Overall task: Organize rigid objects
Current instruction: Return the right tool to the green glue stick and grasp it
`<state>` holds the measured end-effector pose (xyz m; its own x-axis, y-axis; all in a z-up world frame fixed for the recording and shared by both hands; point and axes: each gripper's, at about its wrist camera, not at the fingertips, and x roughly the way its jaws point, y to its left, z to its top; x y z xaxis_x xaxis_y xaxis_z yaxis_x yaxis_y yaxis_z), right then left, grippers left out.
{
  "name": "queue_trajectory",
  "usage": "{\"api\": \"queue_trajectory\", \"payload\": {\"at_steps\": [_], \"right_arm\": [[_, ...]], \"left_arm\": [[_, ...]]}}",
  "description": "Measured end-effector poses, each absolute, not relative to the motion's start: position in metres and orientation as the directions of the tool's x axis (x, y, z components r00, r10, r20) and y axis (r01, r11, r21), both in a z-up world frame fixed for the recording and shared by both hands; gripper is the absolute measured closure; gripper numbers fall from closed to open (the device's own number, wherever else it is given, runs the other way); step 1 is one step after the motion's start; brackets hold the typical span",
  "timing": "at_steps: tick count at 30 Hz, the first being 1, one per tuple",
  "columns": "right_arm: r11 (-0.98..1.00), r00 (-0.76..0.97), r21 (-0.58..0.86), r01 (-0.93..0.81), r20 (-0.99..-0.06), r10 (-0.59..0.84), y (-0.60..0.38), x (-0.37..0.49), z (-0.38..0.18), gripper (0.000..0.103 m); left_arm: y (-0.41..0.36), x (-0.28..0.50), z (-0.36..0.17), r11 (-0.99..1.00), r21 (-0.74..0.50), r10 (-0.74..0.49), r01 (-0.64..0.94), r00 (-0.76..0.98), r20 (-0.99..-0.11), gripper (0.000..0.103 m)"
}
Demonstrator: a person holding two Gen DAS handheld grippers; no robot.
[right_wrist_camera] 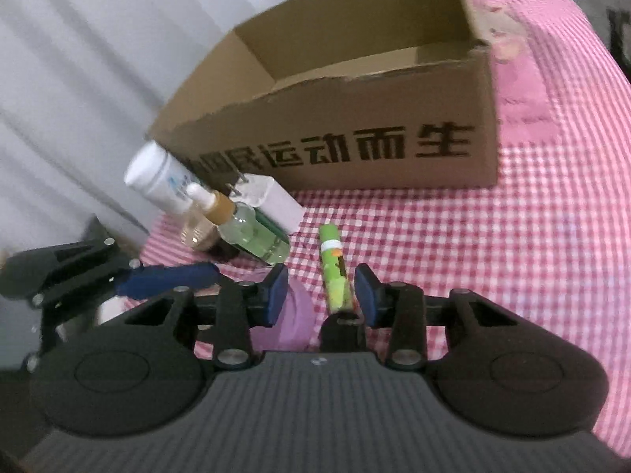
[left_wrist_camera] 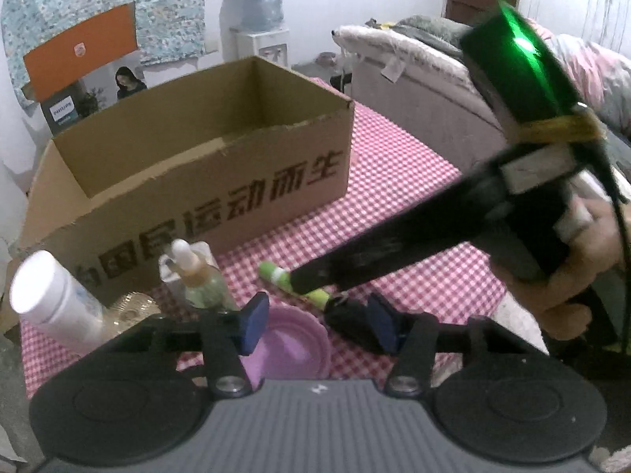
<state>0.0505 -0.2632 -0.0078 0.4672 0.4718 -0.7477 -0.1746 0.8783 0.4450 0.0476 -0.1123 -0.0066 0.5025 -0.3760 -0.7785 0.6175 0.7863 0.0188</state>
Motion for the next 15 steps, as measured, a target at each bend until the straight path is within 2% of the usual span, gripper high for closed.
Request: {"api": "queue_trajectory", "payload": {"at_steps": [1,4,6,8,15], "right_arm": [[0.888,0.461,0.420,-0.188,-0.761,0.457,-0.258,0.056,-0.011,0.069],[0.901,0.431,0.374,-0.220,-0.791,0.433,-0.246,0.072,-0.022,0.074],[0.907,0.415,0.359,-0.222,-0.806,0.421,-0.242,0.077,-0.026,0.083],[0.908,0.419,0.351,-0.229,-0.807,0.417,-0.243,0.080,-0.027,0.088],[0.886,0.429,0.448,-0.118,-0.782,0.452,-0.275,0.080,-0.033,0.089]], "left_arm": [[-0.114,0.049,-0.010,0.785,0.015,-0.377,0.619,0.498,-0.781,0.053],[-0.117,0.056,-0.018,0.782,-0.001,-0.384,0.624,0.479,-0.789,0.056],[-0.119,0.061,-0.021,0.780,-0.010,-0.386,0.625,0.470,-0.793,0.056],[-0.120,0.065,-0.024,0.780,-0.019,-0.389,0.625,0.461,-0.798,0.056],[-0.128,0.081,-0.029,0.776,-0.071,-0.413,0.627,0.419,-0.809,0.056]]}}
